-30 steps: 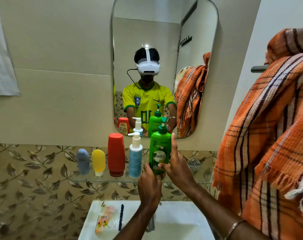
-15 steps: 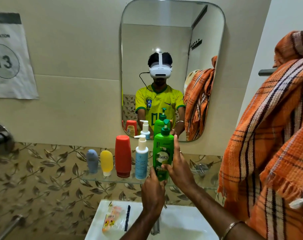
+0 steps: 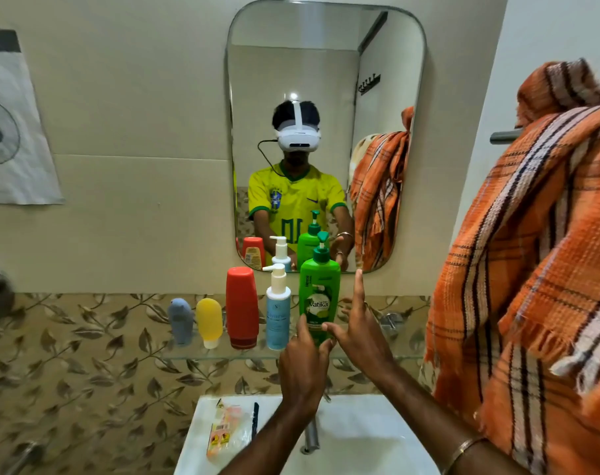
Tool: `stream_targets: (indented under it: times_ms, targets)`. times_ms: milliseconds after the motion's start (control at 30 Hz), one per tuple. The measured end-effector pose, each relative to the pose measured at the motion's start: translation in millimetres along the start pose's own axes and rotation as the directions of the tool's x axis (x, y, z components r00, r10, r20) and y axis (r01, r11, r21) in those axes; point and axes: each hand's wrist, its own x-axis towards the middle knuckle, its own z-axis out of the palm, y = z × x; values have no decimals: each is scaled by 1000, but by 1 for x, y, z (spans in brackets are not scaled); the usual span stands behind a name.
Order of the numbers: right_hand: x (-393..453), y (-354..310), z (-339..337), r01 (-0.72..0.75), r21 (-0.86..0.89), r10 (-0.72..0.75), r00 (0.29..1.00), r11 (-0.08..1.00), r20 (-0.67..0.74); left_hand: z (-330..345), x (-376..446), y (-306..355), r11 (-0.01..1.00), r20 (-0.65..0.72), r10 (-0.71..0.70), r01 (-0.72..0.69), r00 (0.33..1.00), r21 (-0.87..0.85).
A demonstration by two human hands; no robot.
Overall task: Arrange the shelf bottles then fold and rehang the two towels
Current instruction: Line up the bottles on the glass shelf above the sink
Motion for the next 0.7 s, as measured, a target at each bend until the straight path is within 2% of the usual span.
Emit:
stream_targets:
  times_ms: [67,167,267,400,500,700]
  targets:
    - [-15,-20,-4,-64,-81,58,995,995,-78,-14,-1,-5,996,53,76,-72,996,-57]
    - [-24,-32,-17,-110,-115,93,985,987,-144,-26,-1,4,991,73,108,-102,991,-85]
    - [-26,-39,-21,-109,-130,90,985,985,-146,-30,-1,7,992,73,100,-94,992,-90]
    - [-26,-54,-29,-83,-177,55,986,981,-160,-48,1,18,985,47,135,-129,990,-116]
    - [-38,-84,-41,-73,-271,12,975,960,-221,-67,2,25,961,68,208,-191,976,-202]
    - [-72,-133,-85,-21,-445,-164,913,895,-373,-83,-12,59,841,105,439,-366,892,-399]
